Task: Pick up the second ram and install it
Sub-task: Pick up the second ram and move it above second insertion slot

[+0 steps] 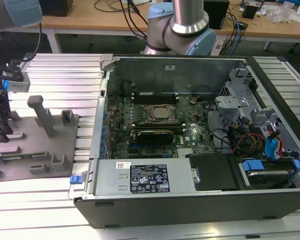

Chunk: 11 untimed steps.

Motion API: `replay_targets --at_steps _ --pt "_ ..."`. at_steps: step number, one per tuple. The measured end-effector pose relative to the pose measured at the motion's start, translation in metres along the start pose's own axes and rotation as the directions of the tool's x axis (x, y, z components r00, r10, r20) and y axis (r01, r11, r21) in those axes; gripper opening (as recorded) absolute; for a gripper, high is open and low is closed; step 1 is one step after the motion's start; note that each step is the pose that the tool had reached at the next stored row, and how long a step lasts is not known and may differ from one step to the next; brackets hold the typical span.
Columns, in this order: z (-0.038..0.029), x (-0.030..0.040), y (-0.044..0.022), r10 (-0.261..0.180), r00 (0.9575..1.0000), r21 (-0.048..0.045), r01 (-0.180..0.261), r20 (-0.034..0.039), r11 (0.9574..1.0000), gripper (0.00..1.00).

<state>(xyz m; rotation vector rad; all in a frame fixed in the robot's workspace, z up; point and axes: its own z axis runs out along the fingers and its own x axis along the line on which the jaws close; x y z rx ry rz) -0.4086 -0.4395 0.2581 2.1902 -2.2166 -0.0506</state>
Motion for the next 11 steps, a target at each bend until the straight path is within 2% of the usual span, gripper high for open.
replay_targets --at_steps 3,8,11 --pt "0.0033 0.0011 -0.0024 -0.015 0.9999 -0.0001 0.015 -0.0029 0.9999 0.30" --pt "0.0093 0.0097 -0.0037 -0.016 0.9999 -0.0001 0.016 -0.0011 0.9999 0.30" --pt "0.0127 0.0107 -0.0038 -0.016 0.9999 -0.0002 0.016 -0.0011 0.9999 0.30"
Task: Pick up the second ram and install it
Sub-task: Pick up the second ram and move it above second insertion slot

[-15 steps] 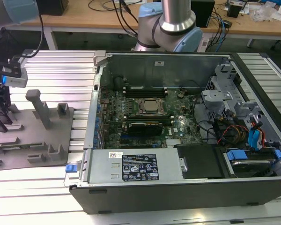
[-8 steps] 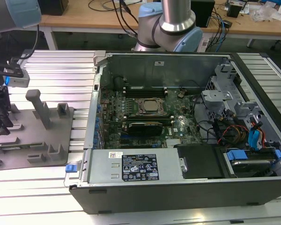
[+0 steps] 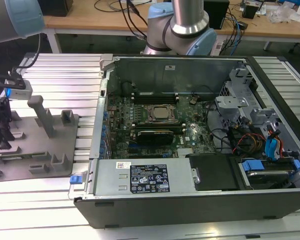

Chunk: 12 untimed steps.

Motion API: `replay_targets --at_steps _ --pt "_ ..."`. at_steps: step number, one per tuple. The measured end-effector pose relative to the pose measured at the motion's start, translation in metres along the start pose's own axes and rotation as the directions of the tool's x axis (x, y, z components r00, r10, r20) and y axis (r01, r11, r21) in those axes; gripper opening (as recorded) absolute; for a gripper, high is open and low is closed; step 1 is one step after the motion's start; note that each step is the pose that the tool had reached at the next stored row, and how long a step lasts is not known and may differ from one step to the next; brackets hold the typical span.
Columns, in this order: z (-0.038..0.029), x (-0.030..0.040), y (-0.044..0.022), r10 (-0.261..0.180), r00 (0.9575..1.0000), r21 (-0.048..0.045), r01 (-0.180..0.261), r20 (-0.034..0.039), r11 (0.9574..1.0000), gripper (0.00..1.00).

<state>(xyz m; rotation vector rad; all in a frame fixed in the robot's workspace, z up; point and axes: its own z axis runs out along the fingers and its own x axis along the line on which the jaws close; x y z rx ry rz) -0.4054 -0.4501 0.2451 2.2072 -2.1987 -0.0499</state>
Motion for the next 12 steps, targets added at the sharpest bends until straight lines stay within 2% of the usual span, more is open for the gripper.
replay_targets --at_steps 12 --pt "0.0136 0.0002 -0.0007 0.000 1.0000 0.0000 0.000 0.0000 1.0000 0.30"
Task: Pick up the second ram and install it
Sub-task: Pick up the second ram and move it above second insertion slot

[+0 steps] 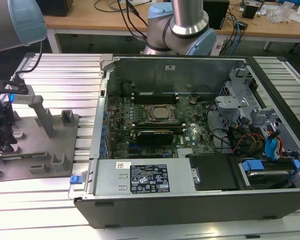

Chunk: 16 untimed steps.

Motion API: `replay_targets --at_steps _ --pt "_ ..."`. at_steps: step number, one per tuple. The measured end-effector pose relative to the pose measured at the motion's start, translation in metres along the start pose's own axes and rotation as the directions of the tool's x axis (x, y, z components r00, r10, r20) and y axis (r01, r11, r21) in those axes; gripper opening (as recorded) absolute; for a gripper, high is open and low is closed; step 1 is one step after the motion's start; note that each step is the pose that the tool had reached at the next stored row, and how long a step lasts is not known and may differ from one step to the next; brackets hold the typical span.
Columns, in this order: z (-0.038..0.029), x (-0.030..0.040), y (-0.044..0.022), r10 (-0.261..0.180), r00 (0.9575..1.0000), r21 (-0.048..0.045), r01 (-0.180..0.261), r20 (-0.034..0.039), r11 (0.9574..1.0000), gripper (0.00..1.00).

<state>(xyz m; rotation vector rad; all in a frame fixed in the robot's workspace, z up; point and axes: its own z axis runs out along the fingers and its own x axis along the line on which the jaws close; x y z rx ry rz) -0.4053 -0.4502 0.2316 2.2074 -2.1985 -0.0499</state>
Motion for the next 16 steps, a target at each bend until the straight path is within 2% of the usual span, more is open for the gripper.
replay_targets --at_steps 6,7,12,16 --pt "0.0084 0.0000 -0.0004 0.000 1.0000 0.0002 0.000 0.0001 1.0000 0.30" --pt "0.0116 0.0006 -0.0004 0.000 1.0000 0.0000 0.000 0.0000 1.0000 0.30" --pt "0.0178 0.0044 -0.0007 0.000 1.0000 0.0001 0.000 0.0000 1.0000 0.30" --pt "0.0262 0.0085 -0.0010 0.000 1.0000 0.0002 0.000 0.0001 1.0000 0.30"
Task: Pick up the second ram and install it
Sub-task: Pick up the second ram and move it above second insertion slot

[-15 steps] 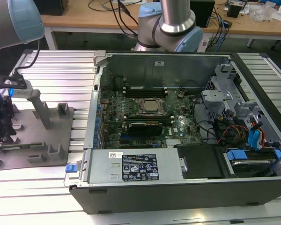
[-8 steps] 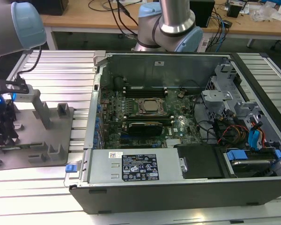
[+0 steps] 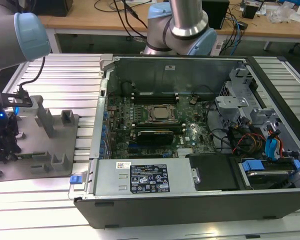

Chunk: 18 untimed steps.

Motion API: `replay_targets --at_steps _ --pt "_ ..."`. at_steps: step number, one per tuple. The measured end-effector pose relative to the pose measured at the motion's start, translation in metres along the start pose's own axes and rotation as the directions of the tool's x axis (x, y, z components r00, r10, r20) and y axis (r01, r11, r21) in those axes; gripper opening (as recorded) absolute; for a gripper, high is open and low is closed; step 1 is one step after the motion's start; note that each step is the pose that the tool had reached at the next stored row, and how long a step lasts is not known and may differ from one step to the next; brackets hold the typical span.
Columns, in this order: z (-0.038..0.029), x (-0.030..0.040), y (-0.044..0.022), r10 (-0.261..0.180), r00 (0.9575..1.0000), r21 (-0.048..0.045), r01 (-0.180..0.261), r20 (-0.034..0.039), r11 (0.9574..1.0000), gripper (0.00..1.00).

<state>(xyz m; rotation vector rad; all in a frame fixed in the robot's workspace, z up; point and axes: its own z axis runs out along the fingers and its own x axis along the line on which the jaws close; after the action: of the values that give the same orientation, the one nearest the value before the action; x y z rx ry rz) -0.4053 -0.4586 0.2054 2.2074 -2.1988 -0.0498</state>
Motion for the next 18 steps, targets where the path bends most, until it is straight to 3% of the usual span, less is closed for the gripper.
replay_targets --at_steps 9,12,15,18 --pt "0.0008 0.0004 -0.0003 0.000 1.0000 0.0000 0.000 0.0001 1.0000 0.30" --pt "0.0005 0.0004 -0.0095 0.000 1.0000 -0.0001 0.000 0.0000 1.0000 0.30" --pt "0.0005 0.0004 -0.0100 0.000 1.0000 -0.0001 0.000 0.0067 1.0000 0.30" --pt "0.0006 0.0004 -0.0100 0.000 1.0000 -0.0001 0.000 0.0079 1.0000 0.30"
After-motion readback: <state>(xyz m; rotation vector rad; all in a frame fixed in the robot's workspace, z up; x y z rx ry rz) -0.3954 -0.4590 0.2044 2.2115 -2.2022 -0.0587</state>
